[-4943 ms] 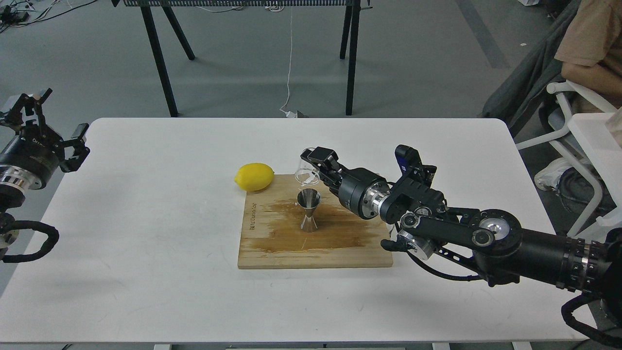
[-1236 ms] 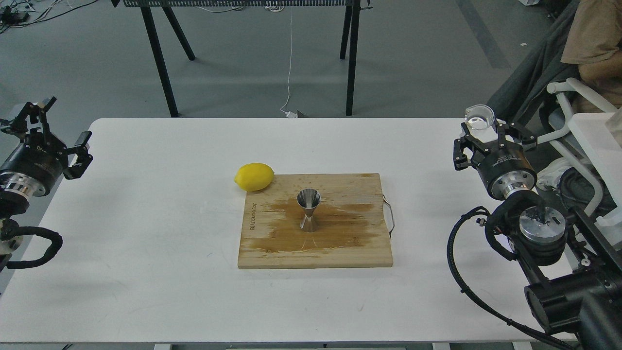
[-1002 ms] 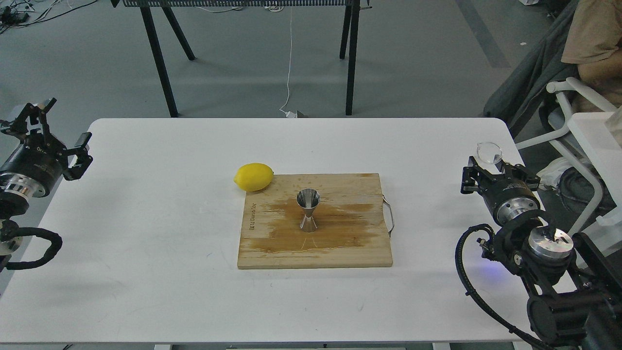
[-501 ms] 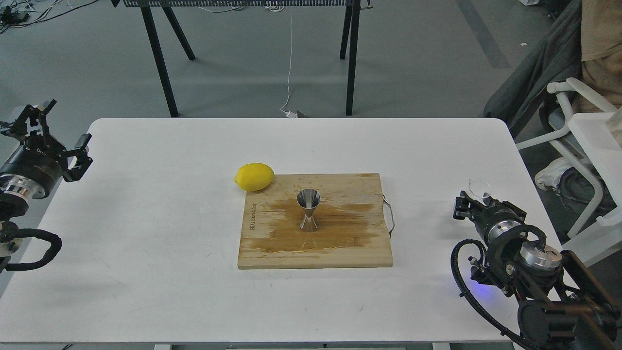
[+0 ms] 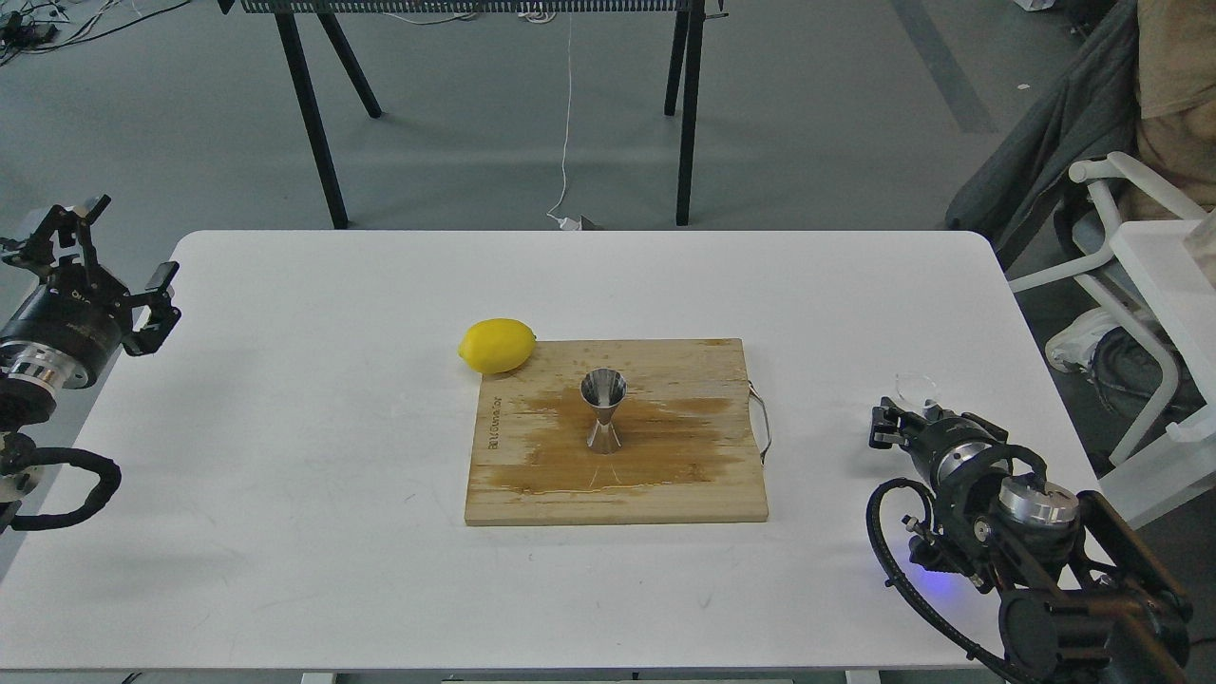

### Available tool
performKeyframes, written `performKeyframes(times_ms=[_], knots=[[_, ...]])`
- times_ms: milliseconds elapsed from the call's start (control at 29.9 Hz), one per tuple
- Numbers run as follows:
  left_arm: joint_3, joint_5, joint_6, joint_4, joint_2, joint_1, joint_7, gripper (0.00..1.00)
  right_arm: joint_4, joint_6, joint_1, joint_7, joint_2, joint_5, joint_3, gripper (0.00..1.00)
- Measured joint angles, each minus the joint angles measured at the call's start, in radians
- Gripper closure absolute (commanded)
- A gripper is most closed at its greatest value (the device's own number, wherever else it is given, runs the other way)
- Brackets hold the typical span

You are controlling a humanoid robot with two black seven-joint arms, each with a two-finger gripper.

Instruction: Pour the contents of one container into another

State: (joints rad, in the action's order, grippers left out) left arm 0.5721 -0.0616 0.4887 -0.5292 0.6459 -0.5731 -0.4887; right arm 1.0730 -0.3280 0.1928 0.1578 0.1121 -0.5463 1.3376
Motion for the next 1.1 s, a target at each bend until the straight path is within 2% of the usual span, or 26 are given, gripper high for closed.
performKeyframes(times_ms=[134, 334, 902, 1102], knots=[[0.0, 0.0, 0.0, 0.0, 0.0, 0.001, 0.0, 0.05, -0.002, -0.002, 0.001, -0.001, 0.0, 0.0, -0.001, 0.58], [0.0, 0.0, 0.0, 0.0, 0.0, 0.001, 0.0, 0.05, 0.001, -0.002, 0.003, -0.001, 0.0, 0.003, -0.022, 0.5], [0.0, 0.0, 0.0, 0.0, -0.001, 0.004, 0.0, 0.05, 0.025, -0.002, 0.004, 0.0, 0.0, -0.001, -0.029, 0.16], [0.0, 0.0, 0.0, 0.0, 0.0, 0.004, 0.0, 0.05, 0.078, -0.006, -0.008, 0.001, 0.002, -0.001, -0.029, 0.11]])
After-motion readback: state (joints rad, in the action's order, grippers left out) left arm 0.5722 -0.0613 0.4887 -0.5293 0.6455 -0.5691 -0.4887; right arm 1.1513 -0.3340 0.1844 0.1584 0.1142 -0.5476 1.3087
